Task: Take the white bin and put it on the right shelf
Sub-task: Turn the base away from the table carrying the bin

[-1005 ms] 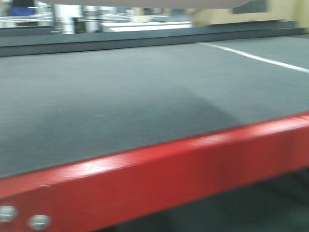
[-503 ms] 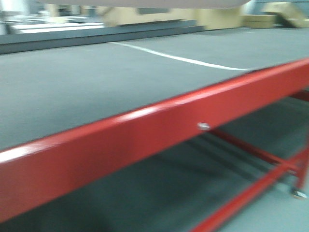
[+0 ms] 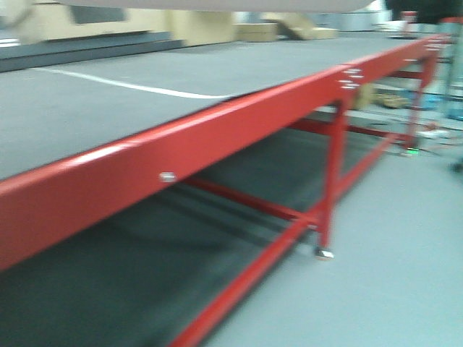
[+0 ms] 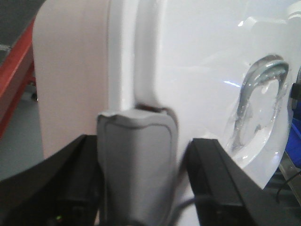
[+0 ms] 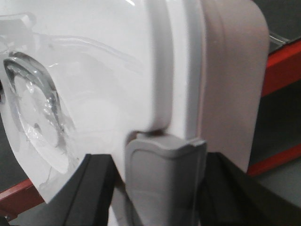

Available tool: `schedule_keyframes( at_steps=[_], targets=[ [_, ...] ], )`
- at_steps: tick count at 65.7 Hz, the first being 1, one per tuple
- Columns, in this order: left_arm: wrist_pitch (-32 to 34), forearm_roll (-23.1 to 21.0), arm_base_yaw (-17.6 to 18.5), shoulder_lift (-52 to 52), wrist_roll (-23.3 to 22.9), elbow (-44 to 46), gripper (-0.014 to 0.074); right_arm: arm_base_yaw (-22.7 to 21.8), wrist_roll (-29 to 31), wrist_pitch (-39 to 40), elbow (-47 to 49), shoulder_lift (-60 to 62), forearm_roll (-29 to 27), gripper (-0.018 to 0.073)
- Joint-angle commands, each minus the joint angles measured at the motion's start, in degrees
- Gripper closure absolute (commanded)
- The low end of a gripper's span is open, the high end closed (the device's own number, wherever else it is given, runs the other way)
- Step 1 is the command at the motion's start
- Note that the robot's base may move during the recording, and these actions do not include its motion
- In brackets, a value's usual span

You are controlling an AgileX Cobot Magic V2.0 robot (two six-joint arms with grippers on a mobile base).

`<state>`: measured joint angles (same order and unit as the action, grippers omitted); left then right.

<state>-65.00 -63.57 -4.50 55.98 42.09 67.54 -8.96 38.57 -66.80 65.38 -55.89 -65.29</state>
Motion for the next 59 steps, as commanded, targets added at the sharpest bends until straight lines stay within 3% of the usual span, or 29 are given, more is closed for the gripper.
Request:
schedule_keyframes(
  at_steps=[1, 59],
  targets=[
    [-2.1, -10.6, 1.1, -1.1, 0.4, 2.0, 0.0356, 0.7, 0.4, -6.8, 2.3, 1.1, -12.2, 0.0146],
    [-2.1, -10.6, 1.1, -1.1, 0.4, 2.0, 0.0356, 0.7, 0.4, -6.8, 2.3, 1.1, -12.2, 0.0146]
  ],
)
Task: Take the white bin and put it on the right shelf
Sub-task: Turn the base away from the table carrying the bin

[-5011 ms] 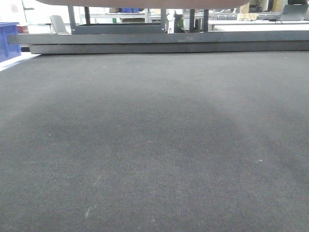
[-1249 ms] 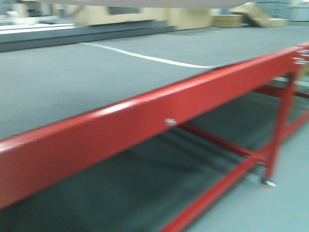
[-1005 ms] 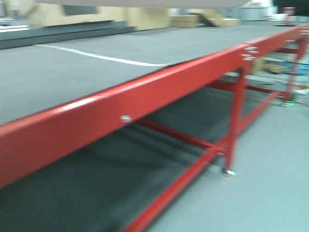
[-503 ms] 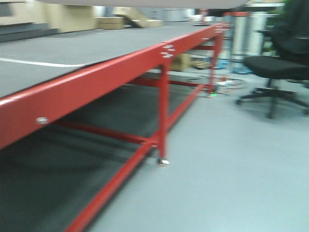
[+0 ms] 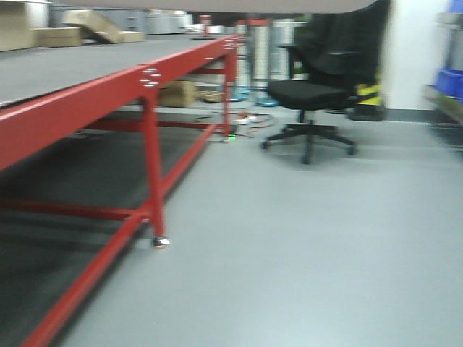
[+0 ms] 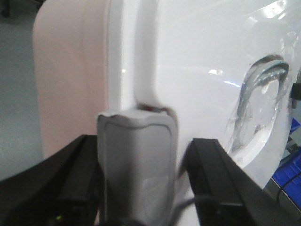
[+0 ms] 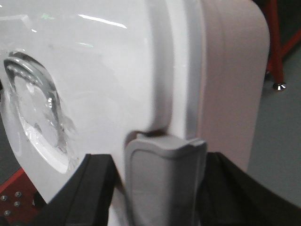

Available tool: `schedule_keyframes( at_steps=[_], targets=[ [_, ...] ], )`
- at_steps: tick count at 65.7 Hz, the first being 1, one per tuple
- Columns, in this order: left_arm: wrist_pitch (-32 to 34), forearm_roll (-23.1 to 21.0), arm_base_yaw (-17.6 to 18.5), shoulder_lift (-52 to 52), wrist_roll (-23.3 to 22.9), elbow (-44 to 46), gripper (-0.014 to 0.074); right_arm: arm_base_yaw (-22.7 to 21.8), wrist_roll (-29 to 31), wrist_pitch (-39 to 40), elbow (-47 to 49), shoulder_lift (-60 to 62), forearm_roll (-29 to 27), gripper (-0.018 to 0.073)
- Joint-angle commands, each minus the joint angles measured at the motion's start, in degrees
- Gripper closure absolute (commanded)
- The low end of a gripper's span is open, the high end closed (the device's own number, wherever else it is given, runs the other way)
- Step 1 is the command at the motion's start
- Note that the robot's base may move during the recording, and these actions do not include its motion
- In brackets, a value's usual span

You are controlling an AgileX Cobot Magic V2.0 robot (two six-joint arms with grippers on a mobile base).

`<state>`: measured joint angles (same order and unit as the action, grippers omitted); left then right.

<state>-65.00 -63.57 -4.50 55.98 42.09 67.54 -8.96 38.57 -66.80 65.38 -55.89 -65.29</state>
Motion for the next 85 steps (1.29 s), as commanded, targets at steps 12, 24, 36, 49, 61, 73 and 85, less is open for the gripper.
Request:
schedule_keyframes(
  at_steps=[12, 24, 36, 49, 61, 73, 85],
  targets=[
    [-2.1, -10.6, 1.1, -1.1, 0.4, 2.0, 0.0356, 0.7, 0.4, -6.8, 2.3, 1.1, -12.2, 0.0146],
    [-2.1, -10.6, 1.1, -1.1, 0.4, 2.0, 0.0356, 0.7, 0.4, -6.8, 2.3, 1.1, -12.2, 0.0146],
    [-2.1, -10.6, 1.1, -1.1, 0.4, 2.0, 0.0356, 0.7, 0.4, -6.8, 2.3, 1.1, -12.2, 0.0146],
    [-2.1, -10.6, 1.1, -1.1, 0.4, 2.0, 0.0356, 0.7, 0.4, -6.8, 2.3, 1.1, -12.2, 0.0146],
    [-2.1, -10.6, 1.1, -1.1, 0.4, 2.0, 0.0356, 0.7, 0.4, -6.8, 2.3, 1.1, -12.2, 0.0146],
    [-2.1, -10.6, 1.1, -1.1, 0.4, 2.0, 0.0356, 0.7, 0.4, -6.8, 2.3, 1.1, -12.2, 0.0146],
    [-2.1, -10.6, 1.1, -1.1, 0.4, 2.0, 0.0356, 0.7, 0.4, -6.8, 2.3, 1.1, -12.2, 0.0146]
  ],
)
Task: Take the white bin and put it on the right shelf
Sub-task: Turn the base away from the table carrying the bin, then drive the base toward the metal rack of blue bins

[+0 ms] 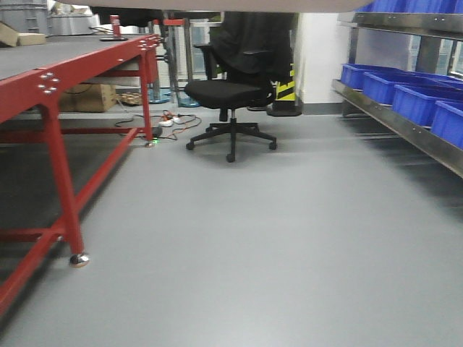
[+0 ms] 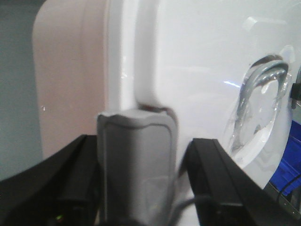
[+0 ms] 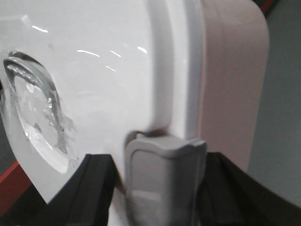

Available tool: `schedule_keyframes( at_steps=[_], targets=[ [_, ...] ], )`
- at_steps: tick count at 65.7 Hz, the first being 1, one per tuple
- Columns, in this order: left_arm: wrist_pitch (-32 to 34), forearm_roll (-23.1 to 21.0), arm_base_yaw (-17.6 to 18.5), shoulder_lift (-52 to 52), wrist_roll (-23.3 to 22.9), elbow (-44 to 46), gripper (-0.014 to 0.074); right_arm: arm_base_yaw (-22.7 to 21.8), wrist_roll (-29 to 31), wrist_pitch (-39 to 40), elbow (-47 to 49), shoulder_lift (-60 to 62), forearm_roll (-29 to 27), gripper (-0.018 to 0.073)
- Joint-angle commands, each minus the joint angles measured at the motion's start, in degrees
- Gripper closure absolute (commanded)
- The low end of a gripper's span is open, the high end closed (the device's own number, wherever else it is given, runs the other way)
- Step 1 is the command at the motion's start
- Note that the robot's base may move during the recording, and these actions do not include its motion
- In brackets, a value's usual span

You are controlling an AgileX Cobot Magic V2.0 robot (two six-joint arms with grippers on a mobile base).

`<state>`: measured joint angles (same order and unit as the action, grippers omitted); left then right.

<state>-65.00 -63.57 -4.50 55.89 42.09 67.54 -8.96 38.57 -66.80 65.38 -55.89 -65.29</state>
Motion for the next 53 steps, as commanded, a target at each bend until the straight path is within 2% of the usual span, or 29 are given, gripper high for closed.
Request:
schedule_keyframes(
  at_steps=[1, 53],
  targets=[
    [-2.1, -10.6, 1.1, -1.0, 0.4, 2.0, 0.0356, 0.7, 0.4, -6.8, 2.3, 1.1, -12.2, 0.0146],
    [-2.1, -10.6, 1.1, -1.0, 0.4, 2.0, 0.0356, 0.7, 0.4, -6.8, 2.3, 1.1, -12.2, 0.0146]
  ],
)
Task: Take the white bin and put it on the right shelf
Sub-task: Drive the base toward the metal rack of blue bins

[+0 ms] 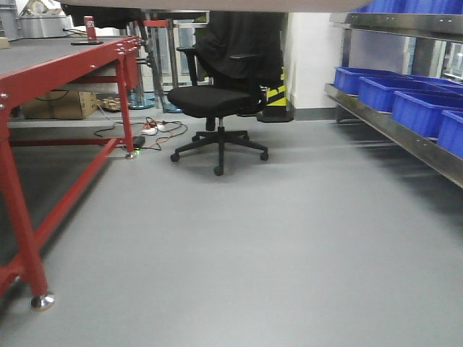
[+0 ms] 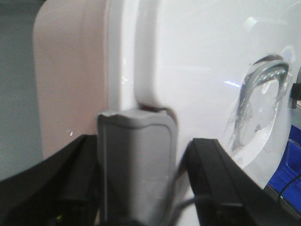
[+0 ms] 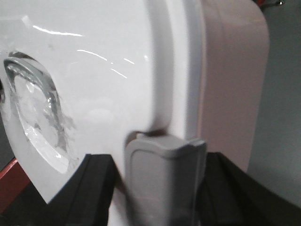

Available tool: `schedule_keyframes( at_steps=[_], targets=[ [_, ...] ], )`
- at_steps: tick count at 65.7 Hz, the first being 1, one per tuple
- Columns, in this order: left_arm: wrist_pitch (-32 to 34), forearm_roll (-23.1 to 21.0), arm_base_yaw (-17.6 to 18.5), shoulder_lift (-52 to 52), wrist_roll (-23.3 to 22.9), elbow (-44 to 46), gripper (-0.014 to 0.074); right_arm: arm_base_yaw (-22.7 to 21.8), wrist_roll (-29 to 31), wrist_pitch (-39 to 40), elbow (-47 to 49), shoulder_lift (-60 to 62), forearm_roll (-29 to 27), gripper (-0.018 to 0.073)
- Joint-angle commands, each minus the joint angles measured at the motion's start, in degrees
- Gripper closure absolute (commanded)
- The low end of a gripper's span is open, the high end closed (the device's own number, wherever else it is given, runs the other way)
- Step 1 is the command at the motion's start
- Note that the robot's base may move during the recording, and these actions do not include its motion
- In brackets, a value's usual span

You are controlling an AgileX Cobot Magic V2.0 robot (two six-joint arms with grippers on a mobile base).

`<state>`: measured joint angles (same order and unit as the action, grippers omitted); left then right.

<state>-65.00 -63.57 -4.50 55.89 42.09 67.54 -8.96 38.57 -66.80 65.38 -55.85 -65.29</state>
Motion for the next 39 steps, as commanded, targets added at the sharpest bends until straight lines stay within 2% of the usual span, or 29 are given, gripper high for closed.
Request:
schedule_keyframes(
  at_steps=[1, 39],
  targets=[
    [-2.1, -10.6, 1.1, -1.0, 0.4, 2.0, 0.0356, 0.7, 0.4, -6.8, 2.3, 1.1, -12.2, 0.0146],
    [-2.1, -10.6, 1.1, -1.0, 0.4, 2.0, 0.0356, 0.7, 0.4, -6.8, 2.3, 1.1, -12.2, 0.0146]
  ],
)
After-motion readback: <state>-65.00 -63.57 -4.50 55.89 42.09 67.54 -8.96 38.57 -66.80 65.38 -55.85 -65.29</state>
